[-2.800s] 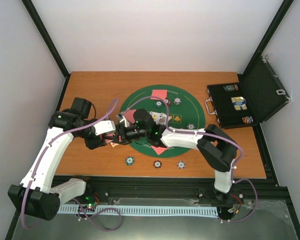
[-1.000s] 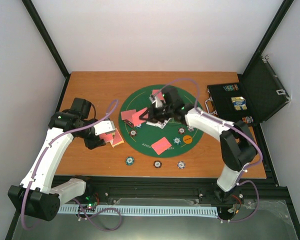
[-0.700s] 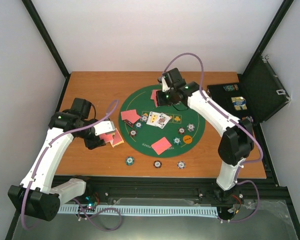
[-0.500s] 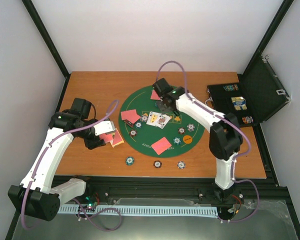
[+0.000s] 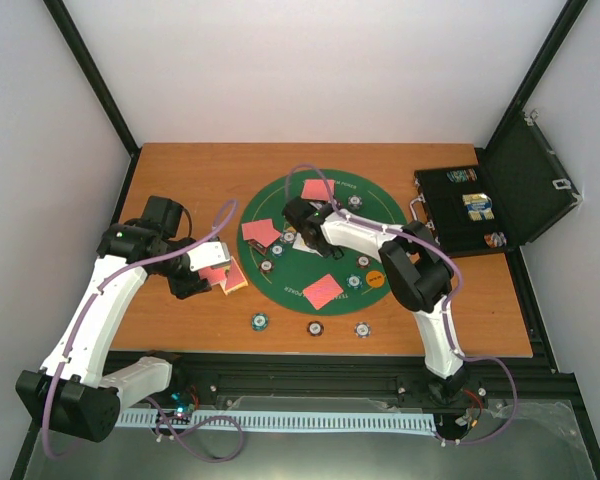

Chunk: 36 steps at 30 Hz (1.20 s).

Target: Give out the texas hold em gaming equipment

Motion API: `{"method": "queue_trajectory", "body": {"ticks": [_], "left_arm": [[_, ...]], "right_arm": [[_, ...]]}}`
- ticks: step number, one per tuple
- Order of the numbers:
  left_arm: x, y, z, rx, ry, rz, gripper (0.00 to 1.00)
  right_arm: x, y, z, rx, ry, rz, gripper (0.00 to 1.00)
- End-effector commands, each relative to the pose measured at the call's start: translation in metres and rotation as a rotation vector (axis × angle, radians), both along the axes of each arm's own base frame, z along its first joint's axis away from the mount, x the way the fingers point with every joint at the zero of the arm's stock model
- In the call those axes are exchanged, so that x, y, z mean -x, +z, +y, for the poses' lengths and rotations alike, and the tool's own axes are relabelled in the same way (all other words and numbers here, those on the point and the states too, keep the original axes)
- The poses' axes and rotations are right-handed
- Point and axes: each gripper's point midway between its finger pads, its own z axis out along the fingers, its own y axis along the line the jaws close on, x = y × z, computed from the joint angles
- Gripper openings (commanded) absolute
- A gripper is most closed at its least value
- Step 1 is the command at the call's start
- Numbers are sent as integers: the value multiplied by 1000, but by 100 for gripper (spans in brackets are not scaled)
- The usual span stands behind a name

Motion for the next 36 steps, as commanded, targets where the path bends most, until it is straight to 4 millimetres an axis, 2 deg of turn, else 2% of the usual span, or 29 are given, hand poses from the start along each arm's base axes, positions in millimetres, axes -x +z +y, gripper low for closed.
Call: {"method": "queue_trajectory", "body": {"ticks": [1,7,14,18,21,27,29,33,36], "left_arm": [[-4,11,-2,10,-10,-40,1],[-2,10,-2,13,-12,-39,2],[-1,13,-2,17,-11,-47,2],[0,13,-2,19,-12,-45,2],[0,13,-2,18,-11,-41,2],[-1,16,-4,27,-11,-43,2],[-1,17,-5,34,-12,-38,2],[-1,16,-6,38,-17,-39,2],[-2,17,-7,46,-16,-39,2]], "right_arm": [[4,-11,6,-13,12,6,34],[17,-13,15,-81,16,40,51],[29,0,25,-232,-42,61,72],[39,8,29,-391,-113,69,75],[49,21,37,-529,-172,85,76],[71,74,77,-928,-277,144,75],[80,94,96,-1043,-268,181,76],[115,134,146,-1358,-167,375,79],[139,147,176,-1458,-89,492,80]]}}
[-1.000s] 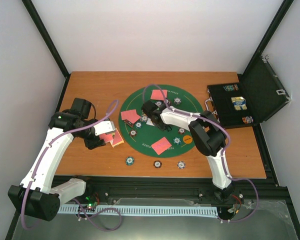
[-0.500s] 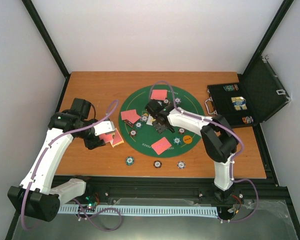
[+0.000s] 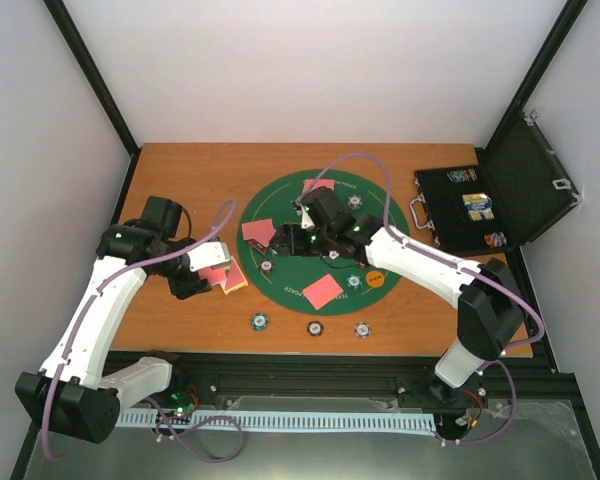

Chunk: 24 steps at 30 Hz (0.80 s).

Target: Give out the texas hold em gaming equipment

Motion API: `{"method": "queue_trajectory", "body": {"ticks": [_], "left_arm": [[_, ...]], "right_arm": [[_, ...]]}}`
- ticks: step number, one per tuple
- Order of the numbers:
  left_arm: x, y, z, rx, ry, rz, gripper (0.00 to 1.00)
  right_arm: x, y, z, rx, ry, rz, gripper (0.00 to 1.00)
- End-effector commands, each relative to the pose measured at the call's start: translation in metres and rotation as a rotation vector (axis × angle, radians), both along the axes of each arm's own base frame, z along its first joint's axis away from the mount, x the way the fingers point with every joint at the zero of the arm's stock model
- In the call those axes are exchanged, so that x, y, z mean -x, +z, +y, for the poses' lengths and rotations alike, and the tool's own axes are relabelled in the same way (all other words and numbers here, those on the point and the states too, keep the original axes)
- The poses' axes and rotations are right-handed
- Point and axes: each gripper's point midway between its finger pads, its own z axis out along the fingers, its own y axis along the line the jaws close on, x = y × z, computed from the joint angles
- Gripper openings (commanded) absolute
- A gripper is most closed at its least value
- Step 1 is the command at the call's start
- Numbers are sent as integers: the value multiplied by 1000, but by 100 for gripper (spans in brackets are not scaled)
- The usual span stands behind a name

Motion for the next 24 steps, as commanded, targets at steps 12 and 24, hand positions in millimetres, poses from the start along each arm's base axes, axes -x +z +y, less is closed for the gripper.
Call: {"method": "queue_trajectory", "body": {"ticks": [12,24], "left_arm": [[3,18,-7,49,-32,-46,2],[3,19,-6,38,-41,-47,1]], "right_arm": [[92,49,115,-479,337,200,79],[104,54,140,-589,380,242,74]]}}
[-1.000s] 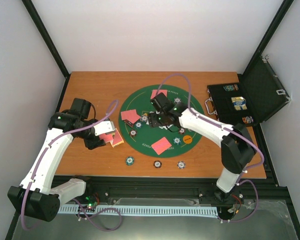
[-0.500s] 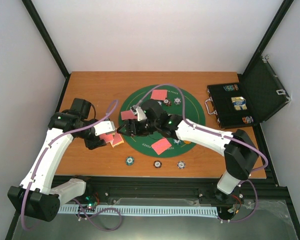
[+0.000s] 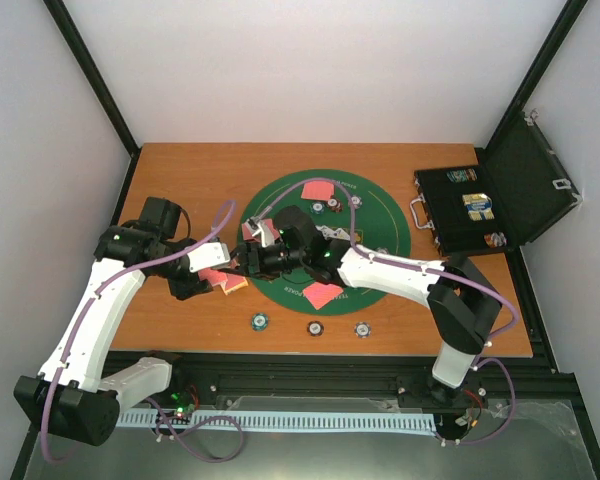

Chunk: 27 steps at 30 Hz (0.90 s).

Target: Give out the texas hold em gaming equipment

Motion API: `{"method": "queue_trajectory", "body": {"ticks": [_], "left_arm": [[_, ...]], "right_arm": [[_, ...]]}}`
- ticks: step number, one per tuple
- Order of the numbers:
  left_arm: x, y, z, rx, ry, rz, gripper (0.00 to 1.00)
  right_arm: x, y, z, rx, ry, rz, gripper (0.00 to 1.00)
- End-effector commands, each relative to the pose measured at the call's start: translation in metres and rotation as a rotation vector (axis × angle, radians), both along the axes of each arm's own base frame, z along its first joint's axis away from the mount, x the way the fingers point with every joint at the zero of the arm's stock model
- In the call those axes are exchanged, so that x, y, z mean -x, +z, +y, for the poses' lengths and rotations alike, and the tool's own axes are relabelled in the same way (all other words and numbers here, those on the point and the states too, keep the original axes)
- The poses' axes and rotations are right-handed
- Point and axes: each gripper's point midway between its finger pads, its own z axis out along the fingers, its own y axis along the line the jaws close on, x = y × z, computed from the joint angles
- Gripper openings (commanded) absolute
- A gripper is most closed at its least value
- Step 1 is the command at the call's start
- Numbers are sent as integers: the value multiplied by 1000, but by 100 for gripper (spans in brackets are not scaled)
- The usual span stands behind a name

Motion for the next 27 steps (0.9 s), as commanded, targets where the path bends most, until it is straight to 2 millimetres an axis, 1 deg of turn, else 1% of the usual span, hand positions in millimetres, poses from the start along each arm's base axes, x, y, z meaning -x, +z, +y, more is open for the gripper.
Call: {"method": "queue_trajectory", "body": {"ticks": [1,6,10,14,18,20,24,27], "left_arm": [[0,16,-3,17,-30,-39,1],[2,15,-3,19,-28,-31,1],[2,12,-2,13,-27,-22,1],[4,13,-2,15,-25,-18,1],[4,14,-2,15,-24,-25,1],[3,15,-2,16,-24,-28,1],[2,17,-3,19,-26,-27,1],[1,19,-3,16,-29,-25,1]], "right_arm": [[9,10,20,-75,40,10,73],[19,5,37,-94,73,29,70],[23,-3,44,-106,92,56,67],[20,-6,48,-114,91,68,65],[17,-15,51,-104,87,95,61],[13,-24,47,-83,71,112,58],[-3,-45,28,-2,0,118,55],[-12,-46,13,1,-38,114,51]]}}
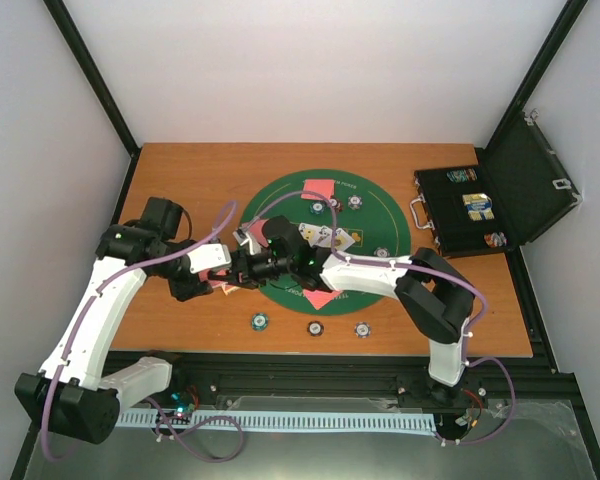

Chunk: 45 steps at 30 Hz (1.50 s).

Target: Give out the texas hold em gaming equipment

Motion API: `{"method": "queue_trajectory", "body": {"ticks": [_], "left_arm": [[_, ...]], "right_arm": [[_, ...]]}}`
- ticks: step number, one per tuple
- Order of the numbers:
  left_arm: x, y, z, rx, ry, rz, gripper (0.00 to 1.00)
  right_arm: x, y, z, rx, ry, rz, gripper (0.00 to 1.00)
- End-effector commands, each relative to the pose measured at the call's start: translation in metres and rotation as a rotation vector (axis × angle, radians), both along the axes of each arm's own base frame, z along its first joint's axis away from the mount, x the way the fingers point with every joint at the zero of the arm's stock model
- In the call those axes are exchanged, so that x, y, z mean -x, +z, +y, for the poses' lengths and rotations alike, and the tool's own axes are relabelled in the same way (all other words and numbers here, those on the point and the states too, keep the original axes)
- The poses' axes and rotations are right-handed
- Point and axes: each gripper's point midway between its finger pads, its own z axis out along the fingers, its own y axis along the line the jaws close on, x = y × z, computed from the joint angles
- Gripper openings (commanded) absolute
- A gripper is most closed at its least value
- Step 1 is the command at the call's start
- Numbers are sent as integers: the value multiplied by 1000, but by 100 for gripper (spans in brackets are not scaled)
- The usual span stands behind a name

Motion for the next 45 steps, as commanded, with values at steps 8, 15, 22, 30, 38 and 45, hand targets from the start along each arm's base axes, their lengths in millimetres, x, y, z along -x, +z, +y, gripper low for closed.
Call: {"method": "queue_trajectory", "body": {"ticks": [8,15,22,30,38,45], "left_arm": [[-5,29,-6,36,-22,-60,1],[-3,24,-7,41,-21,-51,2],[-4,22,-7,43,-16,-44,1],[0,19,-5,35,-21,-41,2],[-2,23,-6,38,-23,-62,2],[-2,21,-7,48,-17,-48,2]], "right_arm": [[-21,-17,-34,87,-95,-5,39],[-14,3,-31,32,-59,-25,58],[-2,26,0,-66,-10,-7,63],[-1,10,16,-70,11,43,59],[-15,-11,-9,22,-27,17,49],[-18,-27,-31,59,-50,54,42]]}}
